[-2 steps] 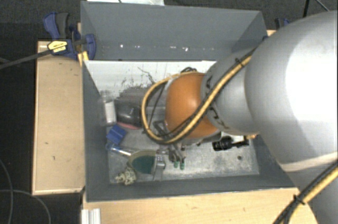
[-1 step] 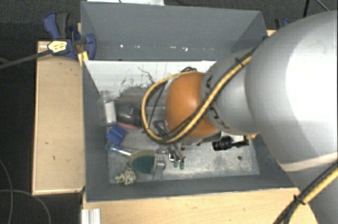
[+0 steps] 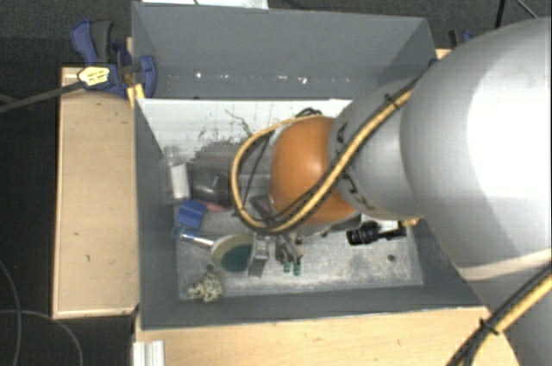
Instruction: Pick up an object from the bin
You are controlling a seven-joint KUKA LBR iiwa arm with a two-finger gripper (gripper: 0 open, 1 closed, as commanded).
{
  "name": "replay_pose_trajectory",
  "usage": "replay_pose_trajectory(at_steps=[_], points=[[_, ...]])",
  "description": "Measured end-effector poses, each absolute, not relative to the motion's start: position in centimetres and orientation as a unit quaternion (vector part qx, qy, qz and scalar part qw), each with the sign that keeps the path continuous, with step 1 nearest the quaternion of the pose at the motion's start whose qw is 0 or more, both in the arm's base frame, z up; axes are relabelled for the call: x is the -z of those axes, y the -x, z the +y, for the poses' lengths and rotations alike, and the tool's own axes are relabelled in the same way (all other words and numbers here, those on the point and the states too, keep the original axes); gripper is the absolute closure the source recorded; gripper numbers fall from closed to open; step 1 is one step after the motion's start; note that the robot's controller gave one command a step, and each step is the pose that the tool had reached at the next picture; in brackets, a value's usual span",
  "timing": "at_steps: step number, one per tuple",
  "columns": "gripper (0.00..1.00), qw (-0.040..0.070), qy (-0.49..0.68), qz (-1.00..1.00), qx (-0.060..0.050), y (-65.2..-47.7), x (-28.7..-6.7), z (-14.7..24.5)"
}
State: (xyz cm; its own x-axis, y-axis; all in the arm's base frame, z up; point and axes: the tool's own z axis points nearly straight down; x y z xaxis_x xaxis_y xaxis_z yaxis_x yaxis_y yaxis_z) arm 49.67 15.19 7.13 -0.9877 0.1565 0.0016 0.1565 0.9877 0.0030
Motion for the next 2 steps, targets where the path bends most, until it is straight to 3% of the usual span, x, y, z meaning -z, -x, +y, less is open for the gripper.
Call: replay_pose_trajectory(at_steps=[1,2], points=[[1.00,-0.001,0.079,-0.997,0.001,-49.7,-7.7,15.2],[1.00,-0.003,0.077,-0.997,0.001,-49.9,-13.6,15.2]])
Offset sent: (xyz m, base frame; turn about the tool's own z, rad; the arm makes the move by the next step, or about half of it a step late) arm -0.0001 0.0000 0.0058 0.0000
